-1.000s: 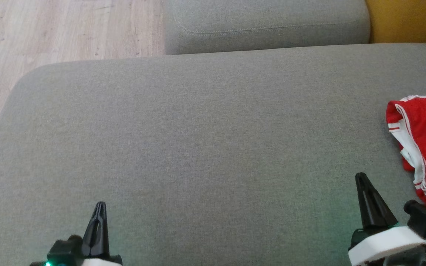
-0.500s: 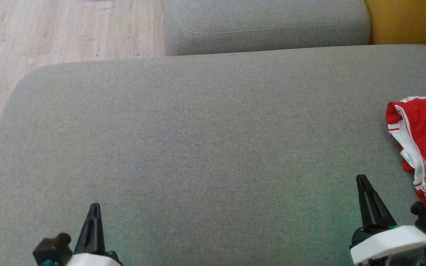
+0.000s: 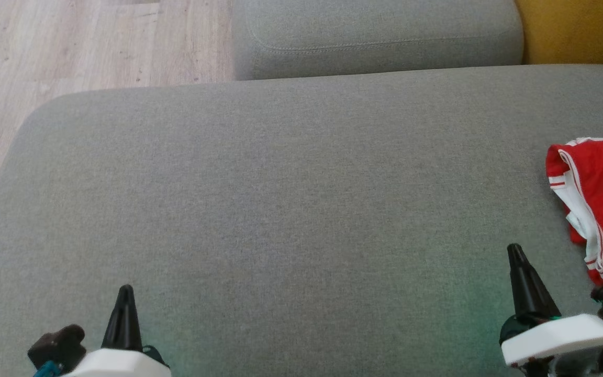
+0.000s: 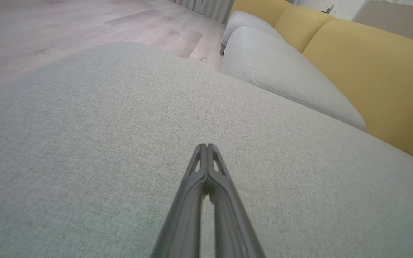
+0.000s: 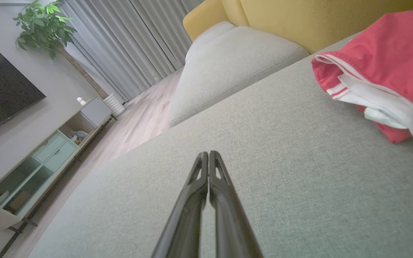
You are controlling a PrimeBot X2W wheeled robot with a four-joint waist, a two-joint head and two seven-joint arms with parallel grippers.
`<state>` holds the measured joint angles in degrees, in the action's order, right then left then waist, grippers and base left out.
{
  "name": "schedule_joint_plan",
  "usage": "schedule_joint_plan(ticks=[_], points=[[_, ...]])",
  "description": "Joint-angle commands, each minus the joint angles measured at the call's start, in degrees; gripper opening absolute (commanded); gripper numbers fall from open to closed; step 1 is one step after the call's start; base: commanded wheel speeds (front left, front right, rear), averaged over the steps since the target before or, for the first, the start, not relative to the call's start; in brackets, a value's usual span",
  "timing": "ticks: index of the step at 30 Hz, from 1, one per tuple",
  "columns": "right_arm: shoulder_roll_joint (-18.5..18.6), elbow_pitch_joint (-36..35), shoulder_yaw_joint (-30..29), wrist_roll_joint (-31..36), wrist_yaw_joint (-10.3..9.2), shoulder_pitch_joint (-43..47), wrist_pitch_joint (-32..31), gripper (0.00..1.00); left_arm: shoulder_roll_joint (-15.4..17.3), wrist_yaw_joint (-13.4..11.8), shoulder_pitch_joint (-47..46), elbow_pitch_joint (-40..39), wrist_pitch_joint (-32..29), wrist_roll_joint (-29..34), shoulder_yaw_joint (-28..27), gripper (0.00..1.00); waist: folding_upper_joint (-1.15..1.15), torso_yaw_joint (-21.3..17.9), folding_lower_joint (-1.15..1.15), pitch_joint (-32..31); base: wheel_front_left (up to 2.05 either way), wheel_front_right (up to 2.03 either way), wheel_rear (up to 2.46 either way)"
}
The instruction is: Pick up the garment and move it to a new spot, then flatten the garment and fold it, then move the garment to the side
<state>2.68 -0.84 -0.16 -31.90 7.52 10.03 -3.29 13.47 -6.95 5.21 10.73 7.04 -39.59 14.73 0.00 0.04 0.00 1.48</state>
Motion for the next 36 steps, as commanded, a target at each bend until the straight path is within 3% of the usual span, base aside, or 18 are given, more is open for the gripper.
schedule_joint_plan(ticks=[1,36], points=[[1.15,-1.4,0.04,-1.84,-0.01,-2.94,0.51,0.0,0.03,0.64,-2.86,-1.53,-0.49,-1.4,-1.67,0.0,0.0,0.0,0.0,-0.02,0.0,0.0,0.0],[1.78,4.81,-1.06,-25.63,-0.02,-7.96,0.18,0.0,-3.6,5.99,-6.08,0.23,-4.99,-21.8,-8.58,0.0,0.0,-0.02,0.0,-0.51,0.0,0.0,0.0]])
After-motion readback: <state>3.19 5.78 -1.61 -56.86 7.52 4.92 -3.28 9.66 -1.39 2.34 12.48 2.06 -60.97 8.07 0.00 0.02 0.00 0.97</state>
